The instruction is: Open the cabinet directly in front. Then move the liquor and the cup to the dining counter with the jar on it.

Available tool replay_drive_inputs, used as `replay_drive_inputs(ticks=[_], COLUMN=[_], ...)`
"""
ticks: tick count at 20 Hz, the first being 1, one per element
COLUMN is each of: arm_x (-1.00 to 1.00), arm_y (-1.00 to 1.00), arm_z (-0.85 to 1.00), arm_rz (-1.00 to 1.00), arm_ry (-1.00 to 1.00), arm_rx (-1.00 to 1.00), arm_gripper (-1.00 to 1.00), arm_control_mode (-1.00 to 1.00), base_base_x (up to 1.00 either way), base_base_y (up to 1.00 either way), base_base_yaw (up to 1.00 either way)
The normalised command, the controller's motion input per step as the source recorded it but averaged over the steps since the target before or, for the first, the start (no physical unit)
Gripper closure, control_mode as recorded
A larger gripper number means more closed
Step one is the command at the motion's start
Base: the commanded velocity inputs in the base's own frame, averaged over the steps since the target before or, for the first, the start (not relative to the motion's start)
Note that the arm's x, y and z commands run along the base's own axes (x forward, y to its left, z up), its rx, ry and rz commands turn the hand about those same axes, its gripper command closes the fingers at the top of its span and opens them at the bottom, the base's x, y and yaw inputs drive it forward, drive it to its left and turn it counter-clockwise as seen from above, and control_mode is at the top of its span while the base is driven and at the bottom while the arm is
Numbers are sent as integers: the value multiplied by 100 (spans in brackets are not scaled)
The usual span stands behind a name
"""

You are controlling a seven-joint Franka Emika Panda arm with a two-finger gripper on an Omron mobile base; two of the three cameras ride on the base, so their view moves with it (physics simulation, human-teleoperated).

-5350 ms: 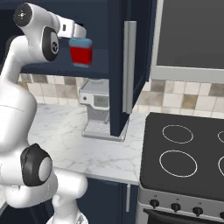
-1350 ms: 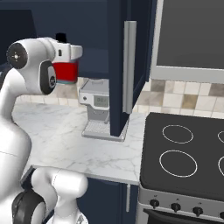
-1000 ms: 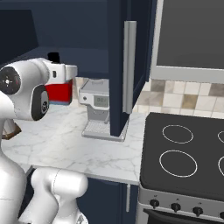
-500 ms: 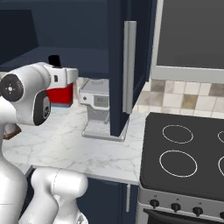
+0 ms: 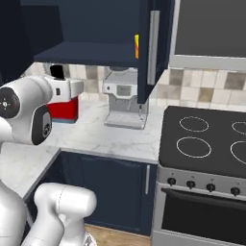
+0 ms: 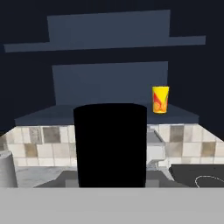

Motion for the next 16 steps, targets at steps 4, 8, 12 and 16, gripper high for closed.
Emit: replay_drive_inputs(ticks=[4, 8, 12, 16], arm_x=[0, 0, 0, 0], arm_y=[0, 0, 0, 0], arm_z=[0, 0, 0, 0], arm_rz=[0, 0, 0, 0], arm_ry=[0, 0, 0, 0], arm_rx=[0, 0, 0, 0], arm_gripper=[100, 100, 100, 100], arm_control_mode=[100, 100, 100, 100], base_base_x=[-75, -71, -65, -52], base_base_y=[-51, -28, -23, -13], base_base_yaw=[54, 73, 76, 82])
